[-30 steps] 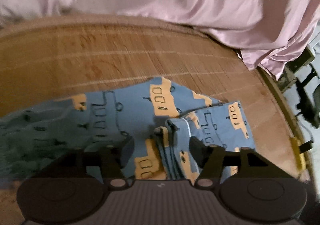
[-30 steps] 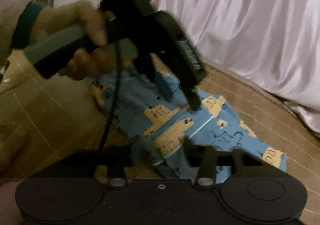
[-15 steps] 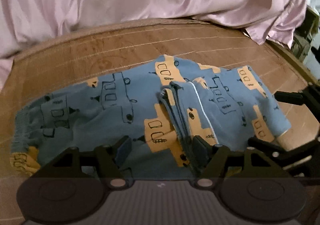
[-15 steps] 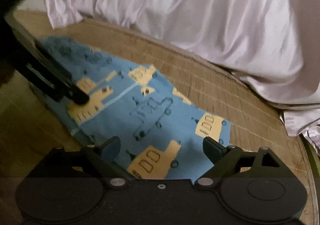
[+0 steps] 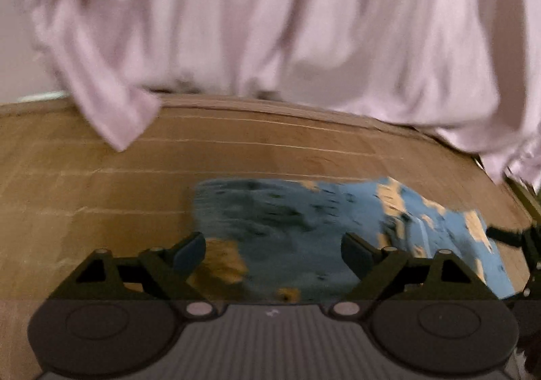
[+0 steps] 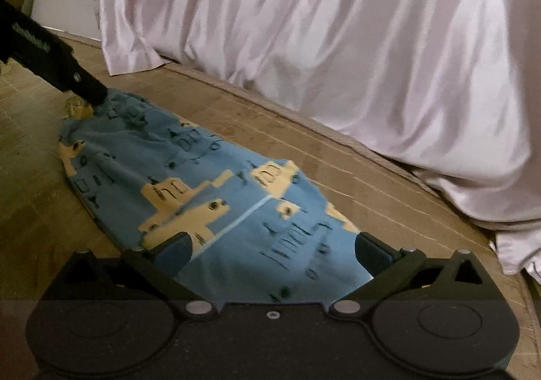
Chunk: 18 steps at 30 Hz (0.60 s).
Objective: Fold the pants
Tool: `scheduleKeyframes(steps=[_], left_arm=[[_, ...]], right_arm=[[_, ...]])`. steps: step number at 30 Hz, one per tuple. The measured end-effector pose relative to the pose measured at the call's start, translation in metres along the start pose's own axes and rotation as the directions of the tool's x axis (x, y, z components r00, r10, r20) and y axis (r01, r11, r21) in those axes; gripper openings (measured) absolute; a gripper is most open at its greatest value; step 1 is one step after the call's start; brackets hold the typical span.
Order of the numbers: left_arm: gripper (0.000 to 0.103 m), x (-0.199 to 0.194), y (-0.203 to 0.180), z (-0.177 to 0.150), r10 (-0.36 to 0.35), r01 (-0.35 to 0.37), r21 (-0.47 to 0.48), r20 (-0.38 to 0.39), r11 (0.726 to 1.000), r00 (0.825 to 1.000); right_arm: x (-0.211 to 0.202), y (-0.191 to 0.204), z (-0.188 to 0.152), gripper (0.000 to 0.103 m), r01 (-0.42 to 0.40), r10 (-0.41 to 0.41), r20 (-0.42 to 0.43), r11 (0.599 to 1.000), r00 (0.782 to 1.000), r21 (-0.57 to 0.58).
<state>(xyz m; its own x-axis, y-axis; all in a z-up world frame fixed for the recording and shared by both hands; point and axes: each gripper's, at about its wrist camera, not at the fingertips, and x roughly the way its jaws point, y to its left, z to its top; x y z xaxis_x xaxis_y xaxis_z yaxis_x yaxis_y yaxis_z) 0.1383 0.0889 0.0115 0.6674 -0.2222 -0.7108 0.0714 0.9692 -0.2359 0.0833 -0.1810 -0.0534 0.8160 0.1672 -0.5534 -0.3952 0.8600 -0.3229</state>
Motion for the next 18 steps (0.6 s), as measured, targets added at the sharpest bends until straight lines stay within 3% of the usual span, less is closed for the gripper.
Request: scheduleKeyframes(steps=[6, 9, 12, 14, 15, 16, 18], left_arm=[[0.087, 0.007, 0.039, -0.010, 0.024, -0.028, -0.175, -0.027, 0.984, 0.999], [0.080, 0.011, 0.052, -0.016, 0.002, -0.012, -0.221, -0.045, 0.975, 0.999], [0.064, 0.017, 0.058, -0.015, 0.003, -0.014, -0.252, -0.047, 0.968, 0.999], [0.039, 0.019, 0.060, -0.013, 0.014, -0.025, -0.271, -0.043, 0.962, 0.999], [0.034, 0.020, 0.059, -0.012, 0.021, -0.033, -0.271, -0.046, 0.962, 0.999], [0.024, 0.021, 0.058, -0.011, 0.023, -0.034, -0.265, -0.044, 0.964, 0.999], [0.023, 0.019, 0.051, -0.009, 0.023, -0.026, -0.232, -0.016, 0.972, 1.000]], right_arm=[[0.010, 0.008, -0.007, 0.102, -0.018, 0.018, 0.003, 1.000, 1.000, 0.022], [0.009, 0.004, -0.013, 0.102, -0.031, 0.029, 0.028, 0.997, 0.999, 0.065], [0.008, 0.002, -0.020, 0.102, -0.044, 0.039, 0.051, 0.995, 0.998, 0.094], [0.009, 0.001, -0.022, 0.102, -0.050, 0.044, 0.056, 0.993, 0.997, 0.109], [0.009, 0.001, -0.022, 0.102, -0.051, 0.045, 0.055, 0.993, 0.997, 0.109], [0.009, 0.002, -0.021, 0.102, -0.050, 0.044, 0.056, 0.993, 0.997, 0.107], [0.008, 0.002, -0.021, 0.102, -0.049, 0.043, 0.056, 0.993, 0.997, 0.105]])
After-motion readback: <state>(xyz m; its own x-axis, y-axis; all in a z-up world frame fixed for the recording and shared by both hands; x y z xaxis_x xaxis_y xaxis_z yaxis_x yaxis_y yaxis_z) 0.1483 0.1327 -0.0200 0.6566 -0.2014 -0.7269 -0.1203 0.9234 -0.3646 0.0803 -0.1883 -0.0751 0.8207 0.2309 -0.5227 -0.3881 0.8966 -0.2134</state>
